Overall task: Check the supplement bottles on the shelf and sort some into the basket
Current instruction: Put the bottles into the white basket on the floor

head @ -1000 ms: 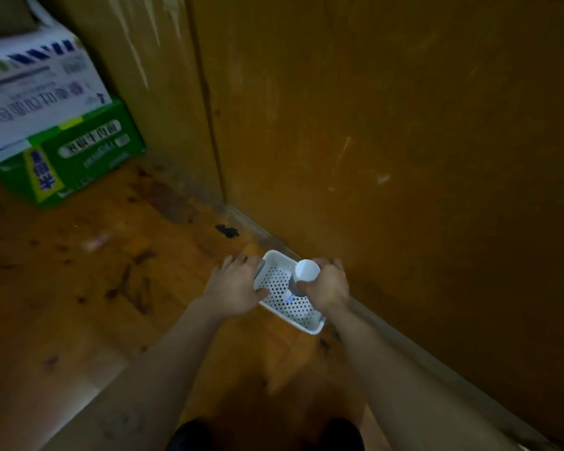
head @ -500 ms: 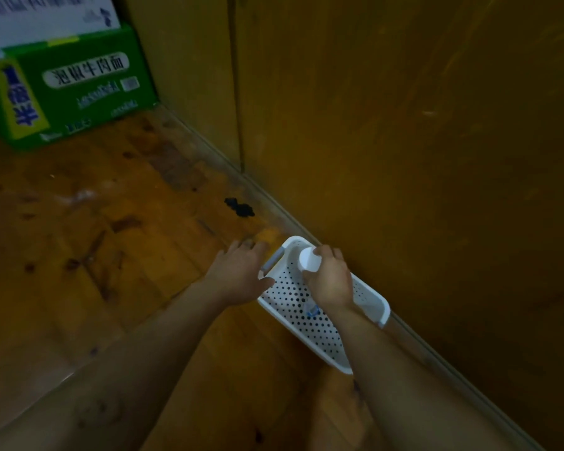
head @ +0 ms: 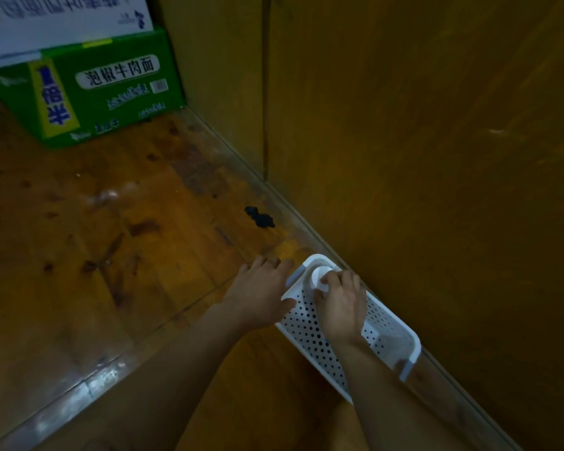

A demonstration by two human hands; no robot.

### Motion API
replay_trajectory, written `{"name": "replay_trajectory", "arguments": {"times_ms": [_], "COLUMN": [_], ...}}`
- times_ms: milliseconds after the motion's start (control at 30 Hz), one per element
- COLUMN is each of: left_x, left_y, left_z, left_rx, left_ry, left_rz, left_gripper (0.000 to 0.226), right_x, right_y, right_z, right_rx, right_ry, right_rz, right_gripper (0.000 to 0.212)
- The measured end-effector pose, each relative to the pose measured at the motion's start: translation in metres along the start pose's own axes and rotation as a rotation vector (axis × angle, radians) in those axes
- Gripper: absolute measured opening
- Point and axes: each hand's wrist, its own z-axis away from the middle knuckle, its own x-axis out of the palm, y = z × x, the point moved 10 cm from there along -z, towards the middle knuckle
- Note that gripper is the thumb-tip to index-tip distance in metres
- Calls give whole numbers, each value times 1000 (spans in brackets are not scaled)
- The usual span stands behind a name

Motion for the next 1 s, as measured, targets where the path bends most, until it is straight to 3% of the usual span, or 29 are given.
{"name": "replay_trajectory", "arguments": {"times_ms": [200, 400, 667, 1000], "left_x": [-13, -93, -318, -611], "left_y": [1, 36, 89, 121], "left_z": [10, 58, 186, 362], "left_rx": [-36, -60, -55, -145], "left_ry": [-60, -73, 12, 202], "left_rz": [-2, 80, 119, 208], "left_gripper": [64, 62, 73, 71], "right_x": [-27, -149, -408, -700], "right_y": [-10, -33, -134, -294], "right_z": [5, 27, 49, 88], "right_rx": [-15, 40, -39, -124], "right_ry": [2, -105, -270, -194], "right_rz": [-37, -125, -8, -116], "right_gripper": [42, 49, 59, 60]}}
